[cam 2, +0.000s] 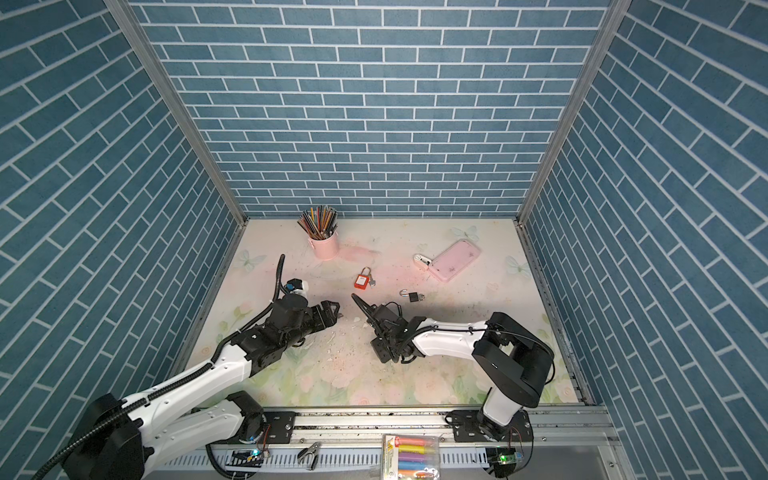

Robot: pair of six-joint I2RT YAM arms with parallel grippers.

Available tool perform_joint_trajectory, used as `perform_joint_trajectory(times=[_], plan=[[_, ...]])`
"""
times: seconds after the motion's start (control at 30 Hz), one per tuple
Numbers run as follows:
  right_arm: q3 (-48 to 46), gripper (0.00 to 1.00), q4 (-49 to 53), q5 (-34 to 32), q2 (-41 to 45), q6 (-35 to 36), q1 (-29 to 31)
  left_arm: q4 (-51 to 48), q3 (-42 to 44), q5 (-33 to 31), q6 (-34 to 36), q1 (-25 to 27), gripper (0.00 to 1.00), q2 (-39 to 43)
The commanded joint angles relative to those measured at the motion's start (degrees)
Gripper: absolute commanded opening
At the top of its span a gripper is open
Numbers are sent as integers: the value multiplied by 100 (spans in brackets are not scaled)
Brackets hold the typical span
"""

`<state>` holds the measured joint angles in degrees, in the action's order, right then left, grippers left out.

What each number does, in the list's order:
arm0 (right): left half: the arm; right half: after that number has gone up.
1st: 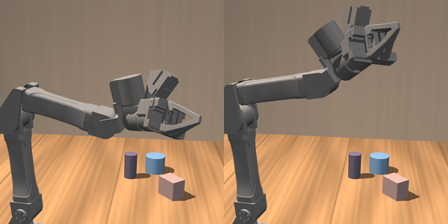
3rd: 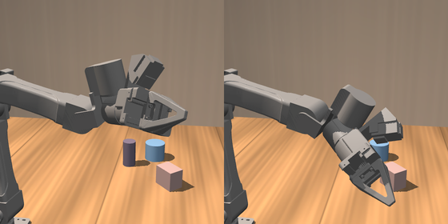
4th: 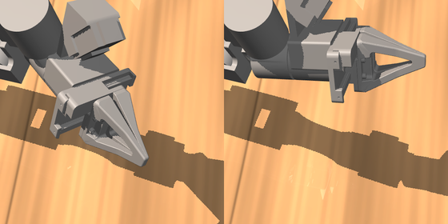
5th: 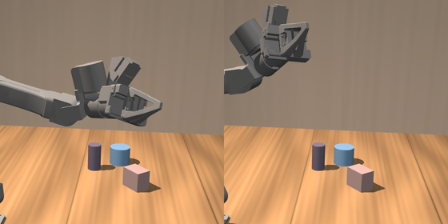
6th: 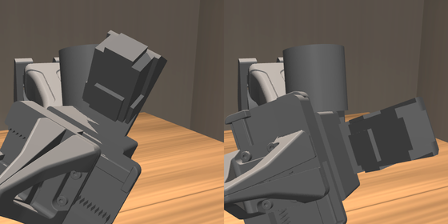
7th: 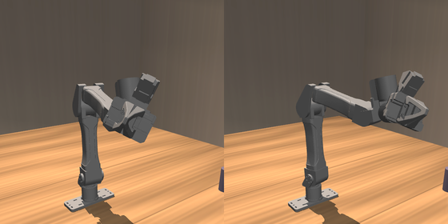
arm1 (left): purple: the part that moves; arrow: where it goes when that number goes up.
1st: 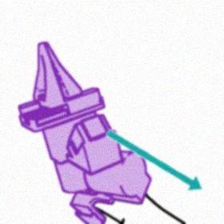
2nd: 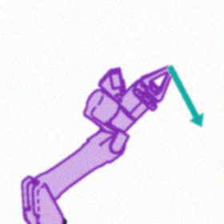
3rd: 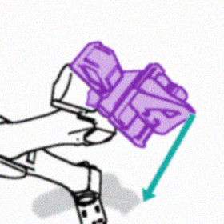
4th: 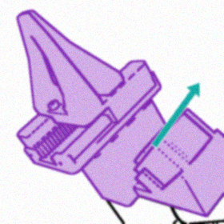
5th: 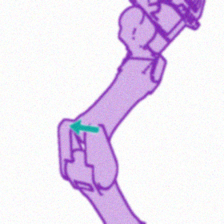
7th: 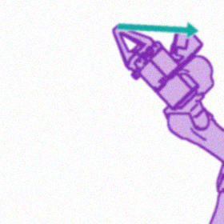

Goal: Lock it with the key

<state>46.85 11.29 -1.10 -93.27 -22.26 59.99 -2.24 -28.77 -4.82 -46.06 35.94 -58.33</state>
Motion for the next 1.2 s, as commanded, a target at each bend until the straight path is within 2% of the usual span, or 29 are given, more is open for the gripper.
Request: perform_joint_trajectory(times=[0.0, 0.2, 0.6, 0.8, 1.17], plan=[[-89, 51, 556, -38, -71, -318, 48, 134, 127, -37, -33, 25, 88, 72], [-67, 53, 777, -10, 46, -390, 39, 117, 114, -28, -7, 19, 88, 47], [-574, 55, 848, 216, 888, -656, 39, 96, 137, -59, -43, 22, 88, 67], [-660, 54, 607, 245, 782, -875, 48, 72, 160, -45, -69, 18, 89, 119], [-215, 54, 335, 419, 165, -971, 136, -53, 227, -59, -61, 26, 88, 284]])
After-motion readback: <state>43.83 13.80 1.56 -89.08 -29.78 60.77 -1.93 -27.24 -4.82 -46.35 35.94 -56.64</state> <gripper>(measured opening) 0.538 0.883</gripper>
